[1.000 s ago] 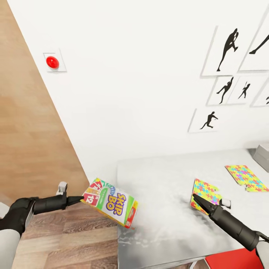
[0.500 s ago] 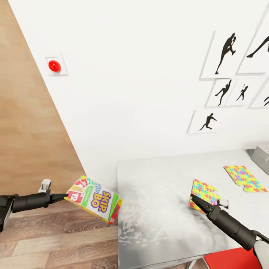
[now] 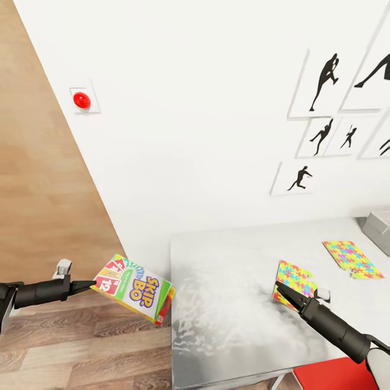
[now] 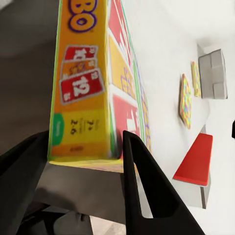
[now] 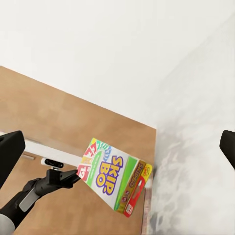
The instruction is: Put all the toys in the child's room - the three board games (two on the bed and one on the table), the two jigsaw puzzles on the table, and the tennis ball on the table - inside the toy box on the table in the child's room.
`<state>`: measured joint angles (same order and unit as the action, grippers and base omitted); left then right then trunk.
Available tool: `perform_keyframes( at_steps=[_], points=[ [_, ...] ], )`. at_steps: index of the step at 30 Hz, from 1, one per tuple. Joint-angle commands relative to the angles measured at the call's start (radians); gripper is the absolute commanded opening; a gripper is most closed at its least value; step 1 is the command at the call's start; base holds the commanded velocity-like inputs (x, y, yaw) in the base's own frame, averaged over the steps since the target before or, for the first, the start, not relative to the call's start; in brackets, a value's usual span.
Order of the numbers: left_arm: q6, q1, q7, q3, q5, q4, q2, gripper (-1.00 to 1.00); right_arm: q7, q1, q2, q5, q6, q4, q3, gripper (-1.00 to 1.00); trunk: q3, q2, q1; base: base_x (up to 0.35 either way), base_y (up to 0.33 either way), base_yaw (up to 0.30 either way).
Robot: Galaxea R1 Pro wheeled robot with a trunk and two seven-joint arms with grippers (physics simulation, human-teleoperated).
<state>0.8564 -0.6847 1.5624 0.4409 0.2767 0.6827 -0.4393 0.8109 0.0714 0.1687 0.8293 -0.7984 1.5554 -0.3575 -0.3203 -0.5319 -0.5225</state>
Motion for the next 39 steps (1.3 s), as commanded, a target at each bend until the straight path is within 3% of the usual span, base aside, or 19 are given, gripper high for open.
perform_keyframes(
  at_steps=[1,19,25,33,39],
  points=[
    [0.01,-0.001,0.008,0.004,0.011,0.001,0.001,-1.0,0.001,0.001,0.0,0.002,-0.006,0.0,-0.001,1.0,0.002,0.006,0.004,0.0,0.0,0.0],
    [0.01,-0.001,0.008,0.003,0.012,0.001,-0.004,-1.0,-0.001,0.001,0.001,0.002,-0.008,0.006,-0.002,1.0,0.061,0.132,0.073,0.0,0.0,-0.031],
    [0.01,-0.001,0.008,0.003,0.012,0.001,-0.005,-1.0,0.01,0.001,0.001,0.002,-0.009,0.007,-0.003,1.0,0.067,0.132,0.073,-0.085,0.0,-0.205],
    [0.01,-0.001,0.008,0.003,0.011,0.005,-0.008,-1.0,0.085,0.001,0.002,0.001,-0.007,0.008,-0.007,1.0,0.076,0.132,0.073,-0.153,0.0,-0.221],
    [0.009,-0.001,0.008,0.004,0.01,0.007,-0.028,-1.0,0.133,0.001,0.003,0.0,-0.006,0.009,-0.011,1.0,0.082,0.132,0.073,-0.021,0.0,-0.223]
  ],
)
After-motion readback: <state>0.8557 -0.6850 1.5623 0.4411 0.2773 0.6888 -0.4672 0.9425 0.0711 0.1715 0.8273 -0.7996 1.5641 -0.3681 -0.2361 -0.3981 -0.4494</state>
